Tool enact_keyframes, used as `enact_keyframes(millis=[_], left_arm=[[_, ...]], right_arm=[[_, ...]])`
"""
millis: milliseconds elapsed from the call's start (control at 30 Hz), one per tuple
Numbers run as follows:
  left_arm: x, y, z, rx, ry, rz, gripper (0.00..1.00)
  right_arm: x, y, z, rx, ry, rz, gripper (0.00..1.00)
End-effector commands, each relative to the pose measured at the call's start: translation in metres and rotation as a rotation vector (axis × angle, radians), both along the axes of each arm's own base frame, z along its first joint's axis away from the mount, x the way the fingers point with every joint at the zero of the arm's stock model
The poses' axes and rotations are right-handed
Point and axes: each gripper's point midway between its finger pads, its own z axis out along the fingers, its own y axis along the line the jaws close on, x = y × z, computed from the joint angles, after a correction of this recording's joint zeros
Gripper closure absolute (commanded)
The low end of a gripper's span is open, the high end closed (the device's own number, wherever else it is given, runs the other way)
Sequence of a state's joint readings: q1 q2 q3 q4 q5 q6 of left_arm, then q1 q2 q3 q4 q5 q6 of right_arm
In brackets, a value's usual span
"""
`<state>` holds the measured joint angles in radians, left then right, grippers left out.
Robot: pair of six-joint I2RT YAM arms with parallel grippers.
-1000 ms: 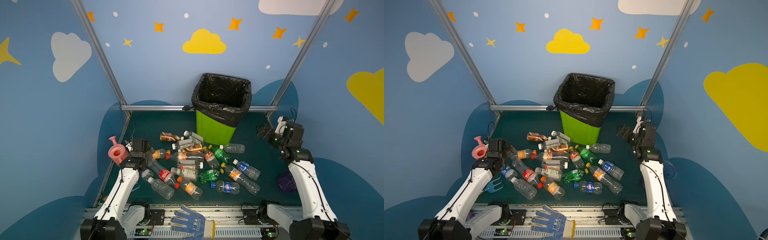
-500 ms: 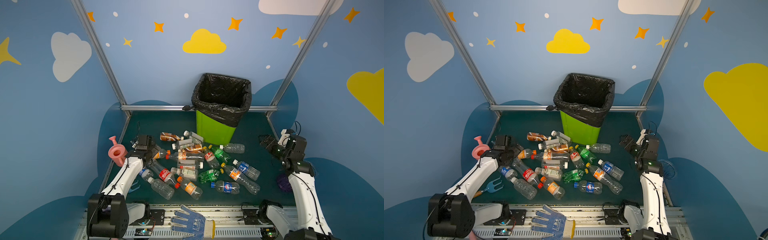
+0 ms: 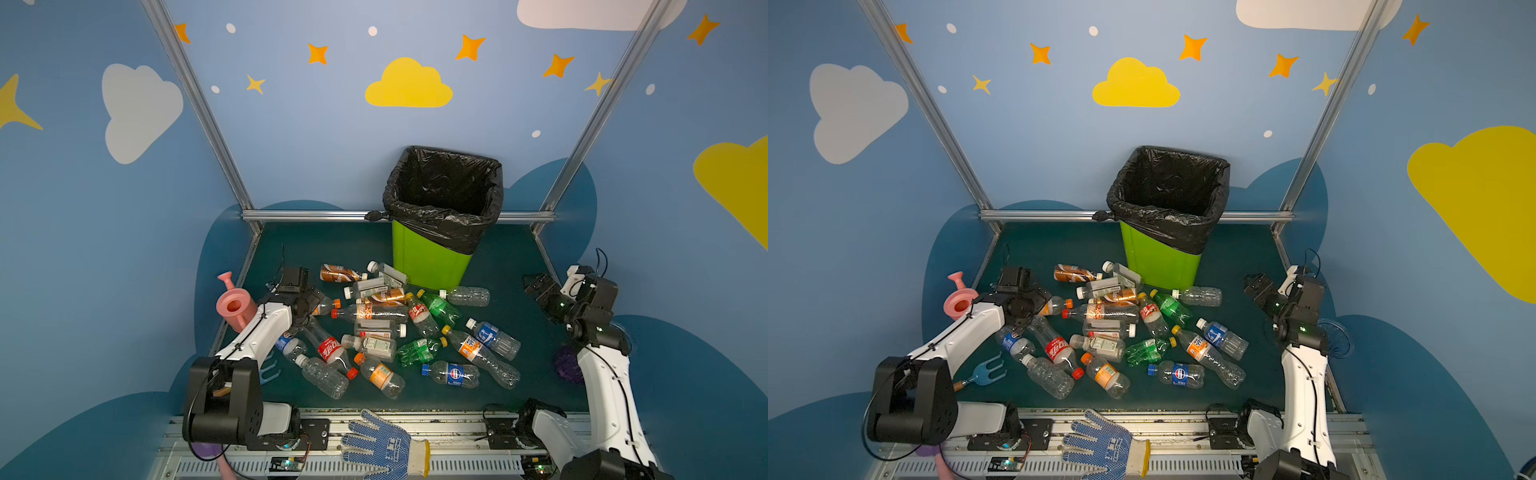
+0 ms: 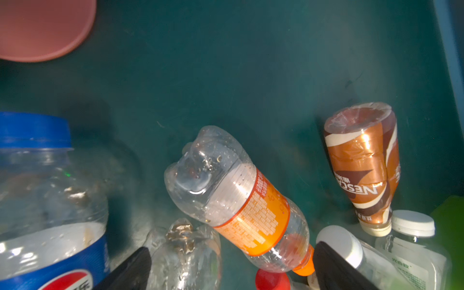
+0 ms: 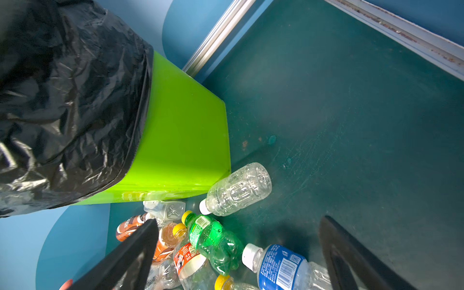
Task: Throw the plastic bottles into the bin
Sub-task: 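Withdraw the right gripper while the left gripper reaches toward an orange-label bottle, then grasp the clear orange-label bottle with the left gripper and lift it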
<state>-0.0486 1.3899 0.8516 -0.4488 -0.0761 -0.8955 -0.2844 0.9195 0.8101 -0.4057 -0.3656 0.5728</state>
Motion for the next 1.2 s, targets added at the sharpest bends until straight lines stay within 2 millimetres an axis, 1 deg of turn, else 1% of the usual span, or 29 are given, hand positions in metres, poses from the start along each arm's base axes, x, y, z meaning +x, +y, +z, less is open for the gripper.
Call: enact_keyframes(millis=[0,300,567,767,1000,1067,1167], left_arm=[[0.009,0.003,0.001,0.009,0.005,0.007,0.01],[0.026,0.003,-0.012,0.008,0.054,-0.027,0.01],[0.034,0.008,-0.028,-0.012,0.075,-0.020,0.02],[0.047,0.010,-0.032,-0.013,0.072,-0.038,0.03],[0.063,0.002,-0.041,-0.064,0.073,-0.061,0.06],[0.065,0.001,-0.044,-0.073,0.074,-0.065,0.07],[0.069,0.000,-0.044,-0.085,0.062,-0.067,0.12]], right_arm=[[0.000,-0.001,0.001,0.012,-0.010,-0.002,0.02],[-0.007,-0.006,-0.005,0.011,0.005,-0.023,0.02],[-0.011,-0.009,-0.007,0.013,0.013,-0.039,0.02],[-0.016,-0.011,-0.010,-0.003,0.028,-0.045,0.02],[-0.019,-0.010,-0.025,-0.002,0.063,-0.039,0.02],[-0.018,-0.011,-0.024,-0.002,0.065,-0.037,0.02],[-0.018,-0.011,-0.023,-0.004,0.065,-0.034,0.02]])
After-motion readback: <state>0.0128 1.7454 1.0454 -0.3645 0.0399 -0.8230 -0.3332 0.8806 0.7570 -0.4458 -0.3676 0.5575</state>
